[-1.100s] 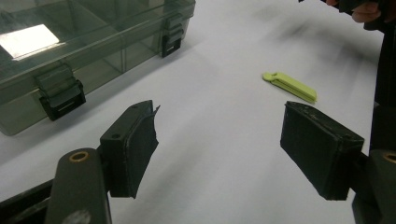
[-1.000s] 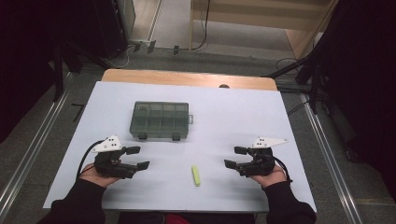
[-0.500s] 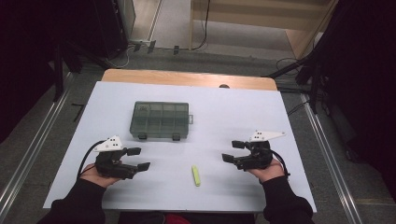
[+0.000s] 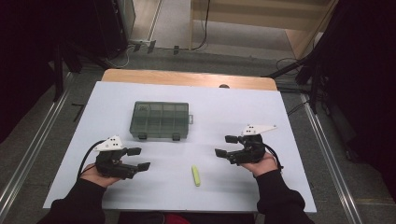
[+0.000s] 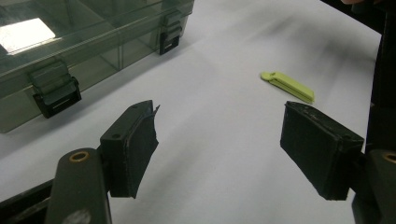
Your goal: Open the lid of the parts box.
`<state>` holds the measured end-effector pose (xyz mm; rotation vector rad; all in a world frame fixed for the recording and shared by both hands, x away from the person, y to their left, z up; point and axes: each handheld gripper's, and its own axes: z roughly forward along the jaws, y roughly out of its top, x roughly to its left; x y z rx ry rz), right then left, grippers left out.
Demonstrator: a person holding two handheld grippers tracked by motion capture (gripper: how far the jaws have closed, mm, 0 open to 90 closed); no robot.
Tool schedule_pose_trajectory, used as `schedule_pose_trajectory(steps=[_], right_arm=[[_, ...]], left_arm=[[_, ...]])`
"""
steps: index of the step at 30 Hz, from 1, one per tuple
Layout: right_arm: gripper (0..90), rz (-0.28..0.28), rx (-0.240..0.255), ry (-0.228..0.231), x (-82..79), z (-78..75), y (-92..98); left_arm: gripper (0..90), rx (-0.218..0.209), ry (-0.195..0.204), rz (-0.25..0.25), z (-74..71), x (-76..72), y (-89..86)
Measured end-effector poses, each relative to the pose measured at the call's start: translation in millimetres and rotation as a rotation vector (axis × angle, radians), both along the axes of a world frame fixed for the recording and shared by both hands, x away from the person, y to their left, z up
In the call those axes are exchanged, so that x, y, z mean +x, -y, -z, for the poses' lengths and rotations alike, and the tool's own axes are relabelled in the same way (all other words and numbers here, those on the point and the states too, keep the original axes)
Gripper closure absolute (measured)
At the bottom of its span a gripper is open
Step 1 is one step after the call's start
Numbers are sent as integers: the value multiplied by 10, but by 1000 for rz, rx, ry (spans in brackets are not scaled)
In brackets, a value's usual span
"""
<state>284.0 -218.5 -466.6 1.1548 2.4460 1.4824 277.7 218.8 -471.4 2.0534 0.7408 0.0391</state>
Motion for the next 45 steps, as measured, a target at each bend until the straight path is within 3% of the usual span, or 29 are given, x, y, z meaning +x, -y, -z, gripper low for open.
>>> schedule_pose_trajectory(steps=[45], right_arm=[[238,-49,-75,-30,467,-13,-624]], left_arm=[[266,7,-7,-15,10,-42,-26]])
